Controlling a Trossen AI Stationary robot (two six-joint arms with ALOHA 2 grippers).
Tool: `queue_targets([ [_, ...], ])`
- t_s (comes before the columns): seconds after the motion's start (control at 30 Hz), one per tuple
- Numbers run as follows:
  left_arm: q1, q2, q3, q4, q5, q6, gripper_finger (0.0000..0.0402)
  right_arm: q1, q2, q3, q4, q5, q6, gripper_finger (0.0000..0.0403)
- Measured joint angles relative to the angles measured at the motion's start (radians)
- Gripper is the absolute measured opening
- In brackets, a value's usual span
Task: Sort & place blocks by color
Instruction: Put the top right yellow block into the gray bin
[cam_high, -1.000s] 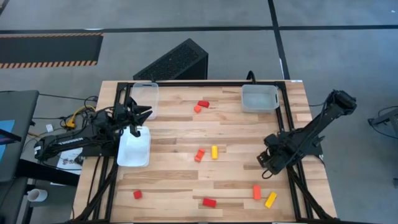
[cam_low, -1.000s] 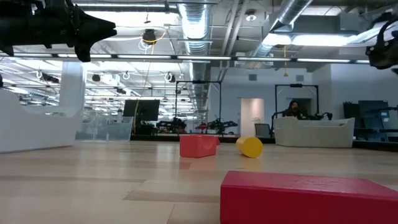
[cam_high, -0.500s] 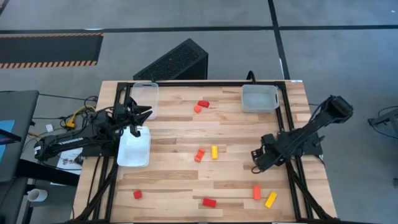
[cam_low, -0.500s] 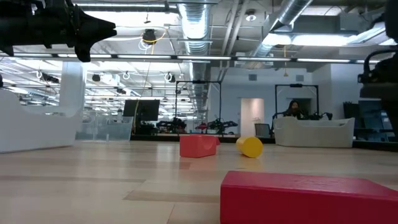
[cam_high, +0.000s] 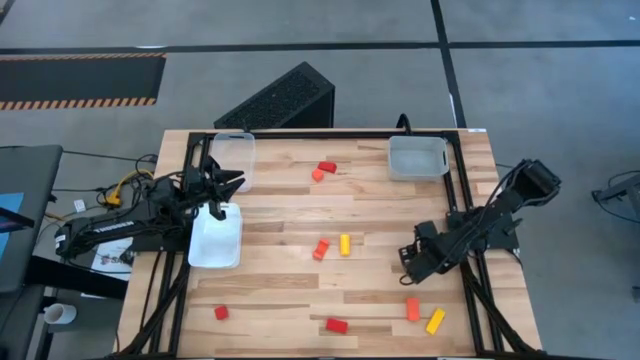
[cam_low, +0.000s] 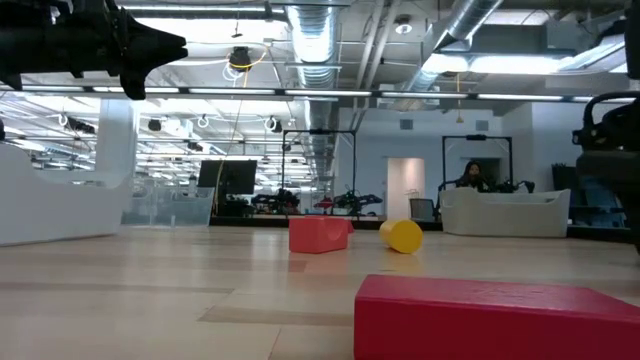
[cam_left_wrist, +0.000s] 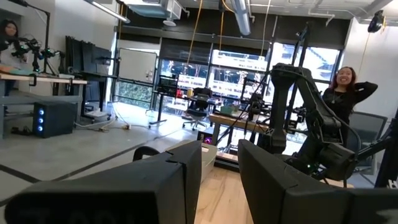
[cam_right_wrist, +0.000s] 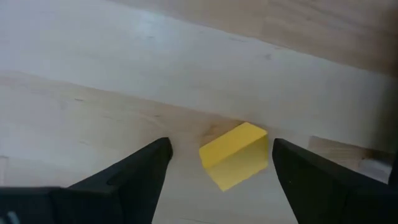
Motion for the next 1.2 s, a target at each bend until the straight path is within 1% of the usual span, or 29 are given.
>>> queue_targets([
  [0.23,0.000,0.000,0.000,0.000,0.000,0.000,0.0093,0.047,-0.007,-0.003,0.028,0.023,0.055,0.0282],
  [0.47,0.000,0.000,0.000,0.001,0.000,0.000,0.0093,0.055,-0.025,-0.005,0.060,0.054,0.040,0.0243],
  [0.6,0.000,0.000,0.000,0.001,-0.002,0.000,0.0093,0.053,-0.019,-0.005,0.067,0.069,0.019,0.0210],
  [0.7,0.000,0.000,0.000,0.001,-0.002,-0.005,0.0093,0.053,-0.018,-0.004,0.070,0.083,0.014,0.0177],
  [0.83,0.000,0.000,0.000,0.001,-0.005,-0.006,0.0093,0.057,-0.020,-0.003,0.070,0.118,0.013,0.0130],
  [0.9,0.000,0.000,0.000,0.001,-0.005,-0.006,0.0093,0.055,-0.026,-0.002,0.071,0.137,0.001,0.0115],
  [0.97,0.000,0.000,0.000,0.001,-0.005,-0.006,0.0093,0.045,-0.034,0.006,0.072,0.196,-0.014,0.0111],
  [1.07,0.000,0.000,0.000,0.001,-0.005,0.000,0.0093,0.012,-0.067,0.024,0.095,0.331,-0.067,0.0119],
  [1.13,0.000,0.000,0.000,0.001,-0.007,0.001,0.0093,-0.021,-0.094,0.024,0.142,0.418,-0.158,0.0128],
  [1.2,0.000,0.000,0.000,0.001,-0.007,0.001,0.0093,-0.068,-0.120,0.026,0.286,0.484,-0.313,0.0132],
])
